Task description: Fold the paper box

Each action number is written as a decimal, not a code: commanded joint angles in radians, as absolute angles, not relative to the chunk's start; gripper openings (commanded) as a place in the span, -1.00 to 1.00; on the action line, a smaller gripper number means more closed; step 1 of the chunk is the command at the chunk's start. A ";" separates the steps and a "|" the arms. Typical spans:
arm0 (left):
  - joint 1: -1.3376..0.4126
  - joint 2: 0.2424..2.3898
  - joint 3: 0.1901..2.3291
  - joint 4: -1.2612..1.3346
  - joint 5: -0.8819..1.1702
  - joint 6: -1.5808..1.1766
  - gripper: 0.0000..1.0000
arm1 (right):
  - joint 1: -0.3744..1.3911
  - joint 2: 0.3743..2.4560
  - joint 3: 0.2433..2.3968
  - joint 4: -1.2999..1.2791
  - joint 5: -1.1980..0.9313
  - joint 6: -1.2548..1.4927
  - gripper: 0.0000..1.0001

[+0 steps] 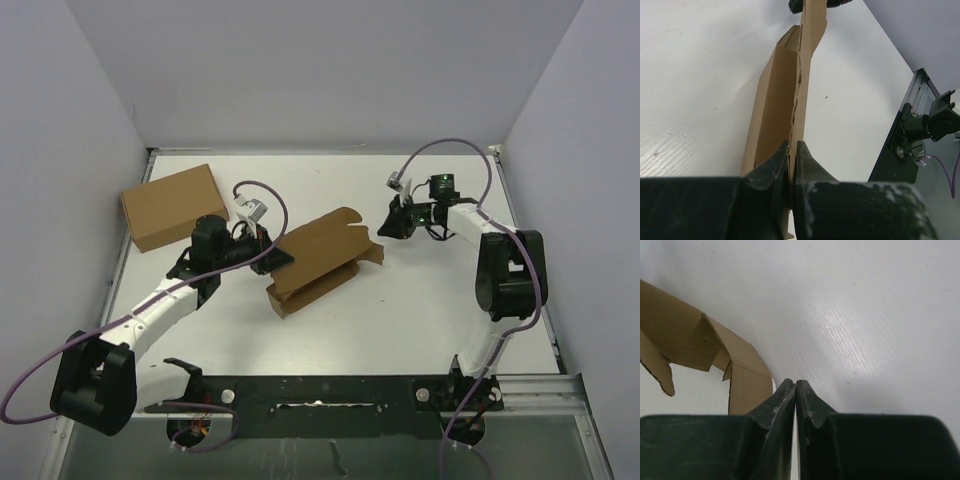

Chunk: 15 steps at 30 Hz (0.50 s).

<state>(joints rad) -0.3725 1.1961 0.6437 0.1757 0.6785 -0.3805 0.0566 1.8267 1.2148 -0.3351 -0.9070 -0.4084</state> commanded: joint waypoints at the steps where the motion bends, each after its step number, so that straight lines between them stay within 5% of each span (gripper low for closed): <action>1: -0.379 1.157 0.640 0.198 0.695 -0.362 -1.00 | 0.115 1.835 1.228 -0.341 -0.959 -0.523 -0.89; 6: -0.379 1.156 0.637 0.203 0.693 -0.362 -1.00 | 0.127 1.787 1.150 -0.358 -1.069 -0.679 -0.86; 15: -0.379 1.170 0.635 0.226 0.703 -0.363 -1.00 | 0.156 1.706 1.044 -0.354 -1.088 -0.897 -0.52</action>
<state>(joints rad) -0.3725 1.1961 0.6304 0.1810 0.6838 -0.3805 0.1383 1.7733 1.0580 -0.3737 -1.0336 -0.7734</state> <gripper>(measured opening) 0.014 0.203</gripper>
